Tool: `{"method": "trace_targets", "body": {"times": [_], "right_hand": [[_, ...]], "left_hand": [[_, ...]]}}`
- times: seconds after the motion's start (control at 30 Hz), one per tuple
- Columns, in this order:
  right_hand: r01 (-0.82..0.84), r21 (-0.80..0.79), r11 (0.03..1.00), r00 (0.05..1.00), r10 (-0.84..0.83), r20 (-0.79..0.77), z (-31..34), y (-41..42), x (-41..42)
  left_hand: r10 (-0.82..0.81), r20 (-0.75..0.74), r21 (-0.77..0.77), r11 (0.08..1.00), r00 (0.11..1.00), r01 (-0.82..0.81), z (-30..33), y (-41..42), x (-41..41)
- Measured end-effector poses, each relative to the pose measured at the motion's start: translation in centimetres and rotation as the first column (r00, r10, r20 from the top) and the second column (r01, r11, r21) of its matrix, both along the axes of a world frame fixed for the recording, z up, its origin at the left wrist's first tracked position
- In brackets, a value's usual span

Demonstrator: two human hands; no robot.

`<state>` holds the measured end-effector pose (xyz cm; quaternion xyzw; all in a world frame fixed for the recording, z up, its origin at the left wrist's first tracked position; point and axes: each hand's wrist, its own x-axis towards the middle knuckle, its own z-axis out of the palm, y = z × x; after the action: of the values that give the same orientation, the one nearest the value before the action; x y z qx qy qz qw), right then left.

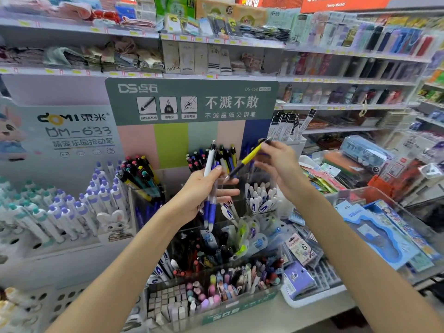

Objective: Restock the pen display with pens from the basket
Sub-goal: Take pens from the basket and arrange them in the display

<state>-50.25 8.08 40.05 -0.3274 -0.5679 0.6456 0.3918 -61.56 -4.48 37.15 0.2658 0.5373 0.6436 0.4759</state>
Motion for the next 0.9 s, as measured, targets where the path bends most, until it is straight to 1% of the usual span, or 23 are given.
{"method": "trace_targets", "body": {"times": [0.03,0.07,0.1,0.13,0.17,0.2,0.27,0.33,0.4,0.47,0.53,0.6,0.7,0.77,0.8,0.83,0.87,0.9], "right_hand": [[0.116,0.076,0.99,0.993,-0.115,-0.026,0.2,0.4,0.0],[0.216,0.177,0.96,0.976,-0.213,-0.035,0.3,0.8,-0.1],[0.282,0.297,0.912,0.957,-0.287,-0.029,0.4,1.1,-0.2],[0.305,0.411,0.859,0.944,-0.329,-0.014,0.3,1.3,-0.4],[0.283,0.514,0.81,0.939,-0.343,0.024,0.2,1.4,-0.7],[0.22,0.597,0.771,0.938,-0.336,0.088,-0.1,1.5,-1.0],[0.042,0.698,0.715,0.924,-0.294,0.245,-0.7,1.4,-1.6],[-0.11,0.72,0.685,0.902,-0.235,0.362,-1.5,1.3,-2.2],[-0.202,0.709,0.676,0.863,-0.22,0.455,-2.4,1.2,-2.6],[-0.222,0.683,0.696,0.832,-0.231,0.505,-3.3,1.4,-2.9],[-0.194,0.673,0.713,0.813,-0.267,0.517,-3.7,1.6,-3.1],[-0.181,0.703,0.688,0.795,-0.319,0.516,-3.7,1.7,-3.4],[-0.252,0.74,0.624,0.721,-0.389,0.574,-3.2,1.5,-4.0],[-0.264,0.728,0.633,0.693,-0.4,0.599,-3.0,1.3,-4.3],[-0.223,0.715,0.663,0.712,-0.39,0.584,-2.9,1.1,-4.3],[-0.16,0.696,0.7,0.754,-0.368,0.544,-2.8,0.7,-4.2],[-0.111,0.659,0.744,0.804,-0.323,0.5,-2.5,0.2,-4.0],[-0.102,0.593,0.799,0.854,-0.235,0.464,-2.2,-0.4,-3.6]], "left_hand": [[0.019,-0.007,-0.003,1.0,1.0,-0.019,0.1,0.0,-0.1],[0.037,-0.016,-0.01,0.999,0.999,-0.037,0.1,0.0,-0.2],[0.058,-0.026,-0.023,0.998,0.998,-0.059,0.1,0.0,-0.2],[0.083,-0.043,-0.04,0.996,0.996,-0.085,0.0,0.0,-0.3],[0.108,-0.063,-0.055,0.992,0.992,-0.112,-0.1,0.0,-0.4],[0.125,-0.08,-0.063,0.989,0.989,-0.13,-0.2,0.1,-0.5],[0.125,-0.088,-0.066,0.989,0.988,-0.131,-0.5,0.1,-0.6],[0.109,-0.074,-0.066,0.991,0.991,-0.113,-0.6,0.0,-0.8],[0.1,-0.064,-0.068,0.992,0.993,-0.104,-0.5,-0.2,-1.0],[0.083,-0.045,-0.069,0.994,0.996,-0.086,-0.4,-0.4,-1.2],[0.061,-0.018,-0.07,0.996,0.998,-0.062,-0.4,-0.6,-1.3],[0.048,-0.017,-0.067,0.997,0.999,-0.049,-0.4,-1.0,-1.4],[0.019,0.014,-0.069,0.997,1.0,-0.018,-0.4,-1.6,-1.4],[-0.004,0.037,-0.067,0.998,0.999,0.006,-0.5,-1.7,-1.3],[-0.015,0.043,-0.059,0.998,0.999,0.018,-0.5,-1.8,-1.3],[-0.027,0.049,-0.045,0.999,0.998,0.029,-0.5,-1.9,-1.2],[-0.039,0.055,-0.027,0.999,0.998,0.04,-0.4,-2.0,-1.2],[-0.051,0.055,-0.015,0.999,0.997,0.052,-0.4,-2.0,-1.2]]}}
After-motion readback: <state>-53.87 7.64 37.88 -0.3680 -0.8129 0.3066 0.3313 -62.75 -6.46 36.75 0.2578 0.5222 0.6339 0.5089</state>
